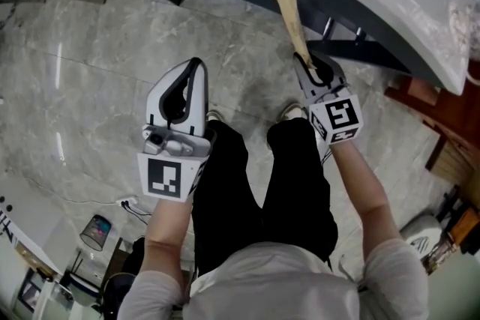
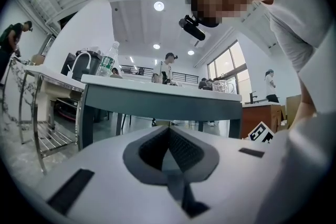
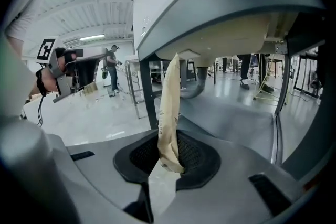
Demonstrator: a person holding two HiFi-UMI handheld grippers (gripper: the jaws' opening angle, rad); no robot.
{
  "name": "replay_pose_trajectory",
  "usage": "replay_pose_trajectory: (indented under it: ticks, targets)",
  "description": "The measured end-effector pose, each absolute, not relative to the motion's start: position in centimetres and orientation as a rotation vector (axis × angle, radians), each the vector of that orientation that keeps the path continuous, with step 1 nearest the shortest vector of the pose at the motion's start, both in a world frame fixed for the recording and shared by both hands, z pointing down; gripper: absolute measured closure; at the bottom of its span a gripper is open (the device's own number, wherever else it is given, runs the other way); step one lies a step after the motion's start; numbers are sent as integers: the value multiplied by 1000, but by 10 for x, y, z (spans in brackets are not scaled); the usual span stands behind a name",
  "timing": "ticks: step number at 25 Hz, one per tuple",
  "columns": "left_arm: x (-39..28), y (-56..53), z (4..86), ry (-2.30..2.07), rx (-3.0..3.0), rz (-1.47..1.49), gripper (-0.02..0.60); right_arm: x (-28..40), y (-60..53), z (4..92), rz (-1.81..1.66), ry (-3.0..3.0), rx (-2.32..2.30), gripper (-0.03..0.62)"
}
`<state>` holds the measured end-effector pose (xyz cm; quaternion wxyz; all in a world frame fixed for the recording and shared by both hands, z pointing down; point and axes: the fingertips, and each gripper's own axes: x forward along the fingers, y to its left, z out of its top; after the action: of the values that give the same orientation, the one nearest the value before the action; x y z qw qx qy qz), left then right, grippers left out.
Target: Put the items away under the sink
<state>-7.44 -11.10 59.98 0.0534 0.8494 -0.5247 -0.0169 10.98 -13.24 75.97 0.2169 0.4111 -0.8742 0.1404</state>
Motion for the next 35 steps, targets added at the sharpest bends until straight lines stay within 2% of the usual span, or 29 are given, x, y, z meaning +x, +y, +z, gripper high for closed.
replay_pose_trajectory:
  ticks: [8,35]
  targets:
    - [-78,-122,615,-1597,2579,-43,578,120,-187,789,449,-2413,1278,510]
    - [-87,-147,646,-1615,2509,-35,578,137,-301,809,523,-2306,1525,507]
